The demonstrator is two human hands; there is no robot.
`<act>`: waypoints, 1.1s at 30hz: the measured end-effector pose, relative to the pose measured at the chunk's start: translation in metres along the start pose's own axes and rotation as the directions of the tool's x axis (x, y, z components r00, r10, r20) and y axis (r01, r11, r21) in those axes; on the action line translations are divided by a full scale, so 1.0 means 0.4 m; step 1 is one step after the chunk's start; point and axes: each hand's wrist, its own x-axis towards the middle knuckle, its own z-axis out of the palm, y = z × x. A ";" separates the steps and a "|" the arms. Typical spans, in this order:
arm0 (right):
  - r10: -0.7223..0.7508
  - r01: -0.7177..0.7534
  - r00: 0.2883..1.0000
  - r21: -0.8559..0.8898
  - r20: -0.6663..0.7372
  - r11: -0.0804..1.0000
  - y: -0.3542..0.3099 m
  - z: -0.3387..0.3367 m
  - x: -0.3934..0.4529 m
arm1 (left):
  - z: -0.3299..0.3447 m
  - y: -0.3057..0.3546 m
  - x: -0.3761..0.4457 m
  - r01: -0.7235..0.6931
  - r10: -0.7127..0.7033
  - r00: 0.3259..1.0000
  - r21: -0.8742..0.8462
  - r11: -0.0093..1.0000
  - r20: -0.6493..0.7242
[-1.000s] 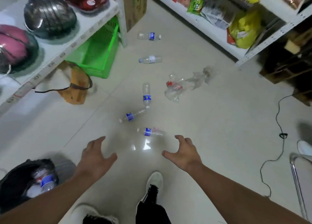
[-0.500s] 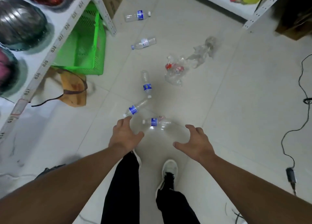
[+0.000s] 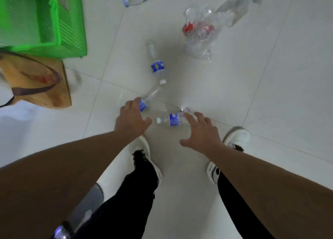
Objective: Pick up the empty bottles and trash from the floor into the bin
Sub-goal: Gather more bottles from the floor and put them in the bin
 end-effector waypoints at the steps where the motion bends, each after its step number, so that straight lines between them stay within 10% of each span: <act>1: -0.032 0.032 0.999 -0.058 -0.001 0.998 0.018 0.043 0.056 | 0.048 -0.016 0.053 -0.007 0.007 1.000 0.024 1.000 0.000; 9: -0.305 0.268 0.952 -0.436 -0.015 0.859 0.141 0.285 0.415 | 0.309 -0.108 0.397 -0.071 0.086 0.992 0.146 0.987 -0.095; 15: -0.309 0.265 0.949 -0.369 -0.064 0.891 0.176 0.275 0.394 | 0.302 -0.110 0.361 0.006 0.023 0.988 0.185 0.983 -0.154; 33: 0.026 -0.033 0.973 -0.027 -0.228 0.999 0.322 -0.566 -0.056 | -0.229 0.459 -0.165 0.156 -0.155 0.984 0.008 0.988 -0.086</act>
